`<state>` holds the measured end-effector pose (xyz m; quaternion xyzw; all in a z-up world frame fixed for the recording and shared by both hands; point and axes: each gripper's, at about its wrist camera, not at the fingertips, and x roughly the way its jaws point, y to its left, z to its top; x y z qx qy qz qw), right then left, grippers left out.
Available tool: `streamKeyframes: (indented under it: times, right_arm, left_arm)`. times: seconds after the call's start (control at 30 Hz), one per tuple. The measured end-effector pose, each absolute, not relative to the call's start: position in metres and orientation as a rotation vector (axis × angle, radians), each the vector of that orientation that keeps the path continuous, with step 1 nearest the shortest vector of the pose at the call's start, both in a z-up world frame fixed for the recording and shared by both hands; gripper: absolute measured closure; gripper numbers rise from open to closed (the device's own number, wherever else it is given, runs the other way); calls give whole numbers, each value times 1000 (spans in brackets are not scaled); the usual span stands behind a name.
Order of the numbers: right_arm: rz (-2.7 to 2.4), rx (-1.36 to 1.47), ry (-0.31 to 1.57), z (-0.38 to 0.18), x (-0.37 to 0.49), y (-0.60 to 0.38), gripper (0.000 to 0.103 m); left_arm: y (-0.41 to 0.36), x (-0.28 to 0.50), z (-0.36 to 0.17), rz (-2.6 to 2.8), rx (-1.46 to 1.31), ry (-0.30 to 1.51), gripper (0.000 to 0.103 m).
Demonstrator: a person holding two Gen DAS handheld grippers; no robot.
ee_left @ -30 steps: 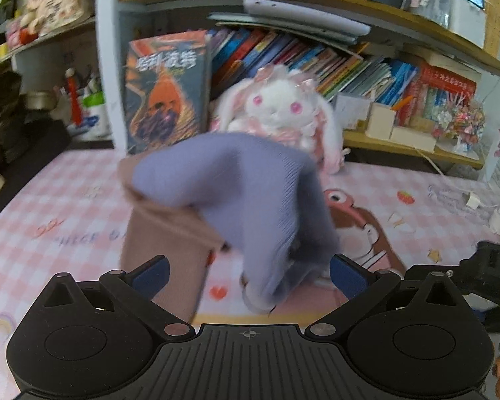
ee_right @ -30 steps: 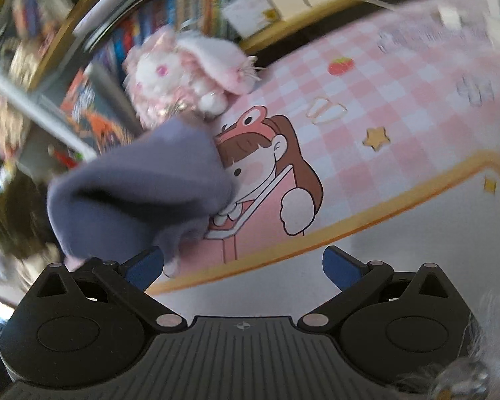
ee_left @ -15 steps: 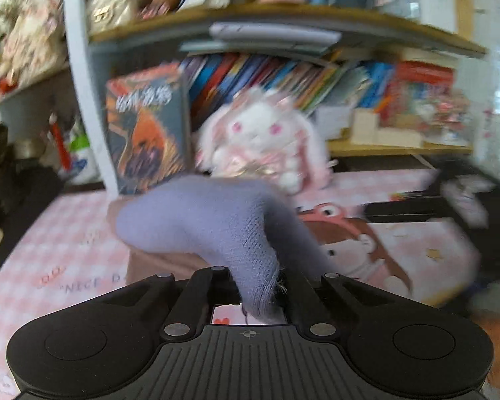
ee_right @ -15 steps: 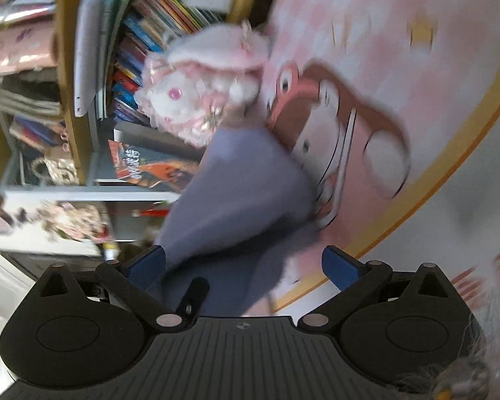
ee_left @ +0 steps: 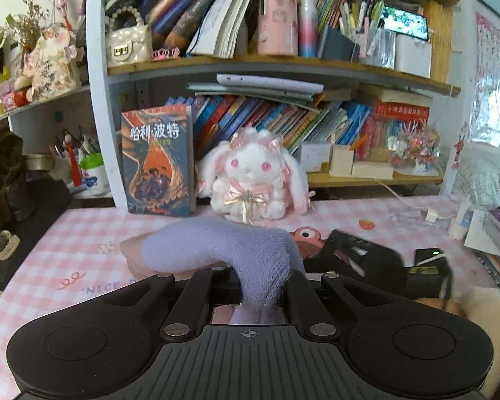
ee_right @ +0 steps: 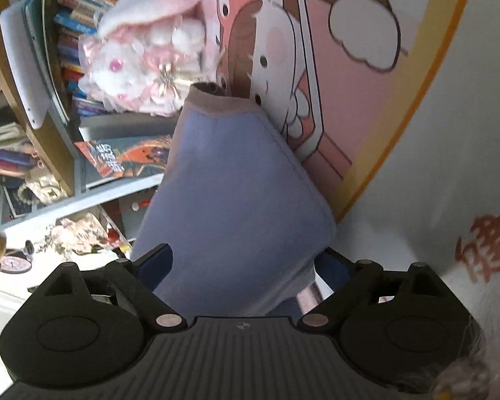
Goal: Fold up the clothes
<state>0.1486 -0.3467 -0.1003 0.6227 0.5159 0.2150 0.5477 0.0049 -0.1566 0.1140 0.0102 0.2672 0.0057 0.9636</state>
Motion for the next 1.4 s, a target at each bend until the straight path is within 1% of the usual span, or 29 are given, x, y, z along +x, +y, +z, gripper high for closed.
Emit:
streamKeyframes:
  times: [0.03,0.1,0.13,0.17,0.27,0.37,0.47,0.53,0.67,0.73,0.77,0.83,0.9,1.03,1.13,1.2,1.27,1.4]
  right_arm:
    - [511,1470,1225,-101,149,-344,17]
    - [522,1472,1234,-101,150,-342,40]
    - [540,1476,1228,-98,151,-342,70]
    - [562,1479,1219,-96,152,-343,91]
    - [621,1471,1093,-72,152,-366,92]
    - [675,1510,878,-29,158,-408,93]
    - [746,1547,648,32,168,-442,93]
    - [830,1524,481,87,173,-461,93]
    - [1022,1306,265,199,165,-464,93]
    - [1090,1174,206,241,155,-449,93]
    - [1109,1115,193,255,152,-438,93]
    - [1092,1027,253,256,157,-409,93]
    - [1052,956,356,242,167,-378,93]
    - [784,856,787,132,195,-315,93]
    - [614,743,1004,56,199,-279,93]
    - [563,730,1075,29,200,-262,93]
    - [550,721,1082,18,203,-250,93]
    - [658,593,1056,35,213,-187,92]
  left_arm:
    - [-158,0,117,6,39,540,100]
    - [-161,-9,123,-5,69,534,100]
    - [-161,-14,127,-10,79,529,100]
    - [-160,-17,129,-19,82,523,100]
    - [-164,-22,143,-91,79,474,100]
    - [-171,-24,159,-185,75,408,100]
    - [-183,-28,191,-362,59,274,100]
    - [-182,-33,210,-480,11,185,100]
    - [-162,-42,235,-684,-142,27,100]
    - [-141,-42,233,-721,-246,10,100]
    - [-132,-40,226,-706,-282,30,100]
    - [-115,-35,205,-653,-335,100,100]
    - [-99,-26,168,-563,-371,232,100]
    - [-68,-6,60,-339,-407,616,100]
    - [-56,-5,14,-230,-370,767,100]
    - [-42,-7,3,-209,-411,802,100]
    - [-30,-4,-1,-206,-425,820,100]
    - [-12,1,-8,-195,-456,840,100]
